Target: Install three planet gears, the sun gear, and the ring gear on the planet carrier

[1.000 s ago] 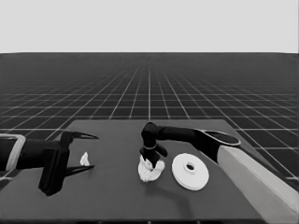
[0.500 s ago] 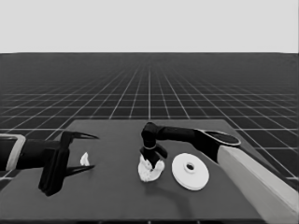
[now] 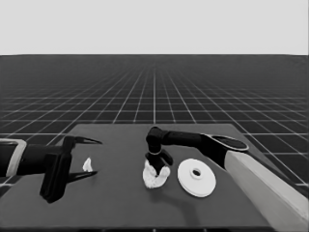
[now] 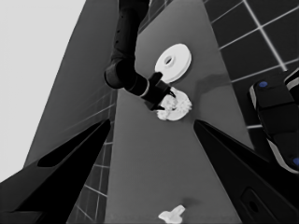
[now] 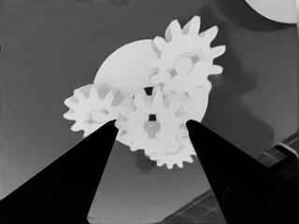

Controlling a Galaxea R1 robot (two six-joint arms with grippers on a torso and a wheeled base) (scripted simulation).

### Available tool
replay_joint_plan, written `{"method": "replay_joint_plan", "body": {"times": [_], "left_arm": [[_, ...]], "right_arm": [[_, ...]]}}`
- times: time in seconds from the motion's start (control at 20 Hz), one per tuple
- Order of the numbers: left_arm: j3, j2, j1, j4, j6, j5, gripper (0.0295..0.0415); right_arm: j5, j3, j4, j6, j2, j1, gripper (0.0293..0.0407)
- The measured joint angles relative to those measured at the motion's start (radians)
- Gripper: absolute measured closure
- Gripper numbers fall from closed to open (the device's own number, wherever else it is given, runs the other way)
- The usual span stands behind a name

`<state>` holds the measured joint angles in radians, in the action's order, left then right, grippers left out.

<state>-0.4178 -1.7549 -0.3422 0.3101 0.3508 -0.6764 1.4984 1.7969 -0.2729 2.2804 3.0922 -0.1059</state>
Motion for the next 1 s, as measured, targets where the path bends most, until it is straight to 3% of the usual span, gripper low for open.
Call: {"method": "replay_joint_plan", "body": {"times": [0.3,0.4,0.45,0.8,0.85,0.9,1.0], "left_arm": [[0.000,0.000,0.000,0.000,0.000,0.000,0.0326],[0.000,0.000,0.000,0.000,0.000,0.000,0.0326],[0.000,0.000,0.000,0.000,0.000,0.000,0.0326],[0.000,0.000,0.000,0.000,0.000,0.000,0.0326],[0.000,0.000,0.000,0.000,0.000,0.000,0.0326],[0.000,0.000,0.000,0.000,0.000,0.000,0.0326],[0.000,0.000,0.000,0.000,0.000,0.000,0.0326]], "right_arm": [[0.000,0.000,0.000,0.063,0.000,0.000,0.0391],[0.000,0.000,0.000,0.073,0.000,0.000,0.0331],[0.000,0.000,0.000,0.075,0.000,0.000,0.0320],[0.000,0.000,0.000,0.078,0.000,0.000,0.0315],[0.027,-0.039,0.042,-0.315,-0.009,0.049,0.0307],[0.037,-0.057,0.069,-0.562,-0.012,0.087,0.0309],[0.040,-0.069,0.098,-0.798,-0.015,0.121,0.0314]]}}
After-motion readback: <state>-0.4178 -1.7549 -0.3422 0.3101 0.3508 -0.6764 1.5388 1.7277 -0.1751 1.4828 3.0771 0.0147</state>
